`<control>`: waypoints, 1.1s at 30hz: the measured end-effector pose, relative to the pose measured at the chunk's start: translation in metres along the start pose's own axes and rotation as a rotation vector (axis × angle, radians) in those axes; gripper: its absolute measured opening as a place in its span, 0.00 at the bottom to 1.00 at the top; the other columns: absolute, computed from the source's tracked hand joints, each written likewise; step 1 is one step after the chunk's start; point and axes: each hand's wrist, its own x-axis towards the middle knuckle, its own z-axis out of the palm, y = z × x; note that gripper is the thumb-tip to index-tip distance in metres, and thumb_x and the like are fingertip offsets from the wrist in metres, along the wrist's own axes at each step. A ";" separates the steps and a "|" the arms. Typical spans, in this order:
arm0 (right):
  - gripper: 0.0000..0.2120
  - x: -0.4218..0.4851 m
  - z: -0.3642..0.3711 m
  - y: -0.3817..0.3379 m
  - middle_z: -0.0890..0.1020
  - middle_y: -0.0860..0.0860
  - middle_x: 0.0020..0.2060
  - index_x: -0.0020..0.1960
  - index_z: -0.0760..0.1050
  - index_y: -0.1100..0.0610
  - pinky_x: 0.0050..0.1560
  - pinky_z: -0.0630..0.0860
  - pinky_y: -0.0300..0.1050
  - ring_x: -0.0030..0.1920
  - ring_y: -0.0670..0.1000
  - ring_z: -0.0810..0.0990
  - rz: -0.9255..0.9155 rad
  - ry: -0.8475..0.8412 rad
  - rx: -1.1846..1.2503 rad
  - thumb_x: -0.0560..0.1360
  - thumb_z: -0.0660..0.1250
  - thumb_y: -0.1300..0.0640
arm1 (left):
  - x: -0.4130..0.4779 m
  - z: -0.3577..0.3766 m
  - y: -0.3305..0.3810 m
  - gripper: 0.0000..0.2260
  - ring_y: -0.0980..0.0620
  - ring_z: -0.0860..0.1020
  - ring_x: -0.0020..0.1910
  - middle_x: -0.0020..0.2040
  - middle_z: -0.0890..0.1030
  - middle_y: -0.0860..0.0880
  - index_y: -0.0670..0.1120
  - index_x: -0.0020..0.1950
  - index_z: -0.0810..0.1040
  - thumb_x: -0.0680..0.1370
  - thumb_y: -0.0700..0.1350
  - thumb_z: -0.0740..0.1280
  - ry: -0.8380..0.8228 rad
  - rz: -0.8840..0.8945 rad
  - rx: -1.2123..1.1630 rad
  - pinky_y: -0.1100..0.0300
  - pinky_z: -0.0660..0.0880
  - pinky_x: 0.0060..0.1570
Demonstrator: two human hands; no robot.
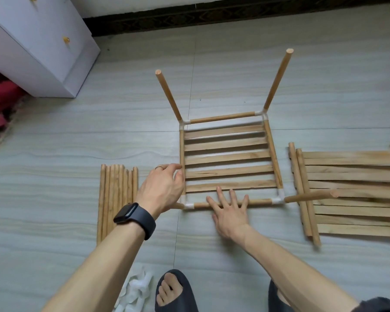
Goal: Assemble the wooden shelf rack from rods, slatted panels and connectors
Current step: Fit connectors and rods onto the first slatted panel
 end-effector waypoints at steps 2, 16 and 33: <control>0.36 -0.001 -0.002 0.004 0.32 0.52 0.81 0.82 0.37 0.40 0.69 0.35 0.80 0.80 0.66 0.35 -0.016 0.019 -0.072 0.83 0.56 0.52 | 0.001 0.001 0.003 0.19 0.48 0.68 0.72 0.72 0.72 0.49 0.55 0.73 0.71 0.84 0.53 0.52 0.022 0.008 -0.007 0.49 0.68 0.69; 0.45 0.005 -0.014 0.010 0.28 0.50 0.79 0.80 0.34 0.37 0.70 0.43 0.82 0.77 0.65 0.26 -0.050 -0.157 -0.063 0.78 0.60 0.61 | 0.008 0.007 0.010 0.18 0.48 0.69 0.71 0.71 0.73 0.50 0.57 0.72 0.72 0.84 0.53 0.53 0.066 0.035 -0.016 0.46 0.69 0.68; 0.31 -0.018 -0.033 -0.007 0.46 0.50 0.83 0.83 0.46 0.46 0.75 0.56 0.71 0.82 0.59 0.47 -0.028 -0.195 0.042 0.84 0.54 0.44 | -0.021 0.002 -0.099 0.15 0.53 0.75 0.61 0.63 0.77 0.51 0.48 0.69 0.73 0.83 0.49 0.63 0.297 -0.215 -0.661 0.68 0.69 0.50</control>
